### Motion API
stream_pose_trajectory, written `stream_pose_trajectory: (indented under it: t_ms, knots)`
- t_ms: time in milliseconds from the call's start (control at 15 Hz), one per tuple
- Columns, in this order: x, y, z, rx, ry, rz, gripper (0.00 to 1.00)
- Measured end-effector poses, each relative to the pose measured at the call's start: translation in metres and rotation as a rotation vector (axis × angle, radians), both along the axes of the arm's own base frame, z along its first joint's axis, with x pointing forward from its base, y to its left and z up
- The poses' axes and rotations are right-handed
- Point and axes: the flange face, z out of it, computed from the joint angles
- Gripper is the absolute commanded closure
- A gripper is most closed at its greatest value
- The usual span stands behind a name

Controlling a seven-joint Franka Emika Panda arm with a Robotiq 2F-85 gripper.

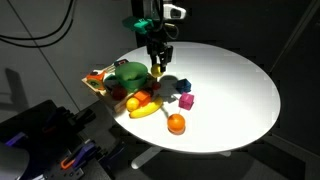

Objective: Pick up the yellow ball on the right and put it in the green bowl.

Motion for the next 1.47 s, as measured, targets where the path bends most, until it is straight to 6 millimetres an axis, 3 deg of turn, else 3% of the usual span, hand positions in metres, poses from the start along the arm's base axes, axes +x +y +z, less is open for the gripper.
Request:
stream_pose_trajectory:
  t_ms: [400, 467, 933, 1000, 1467]
  knots:
    - [-0.02, 0.028, -0.001, 0.008, 0.022, 0.052, 0.62]
    - [-0.022, 0.031, 0.0, 0.011, 0.024, 0.057, 0.37]
    - [-0.028, 0.036, 0.0, 0.014, 0.027, 0.064, 0.37]
    - [-0.028, 0.036, 0.0, 0.014, 0.028, 0.064, 0.62]
    - [-0.03, 0.046, -0.005, 0.018, 0.039, 0.082, 0.62]
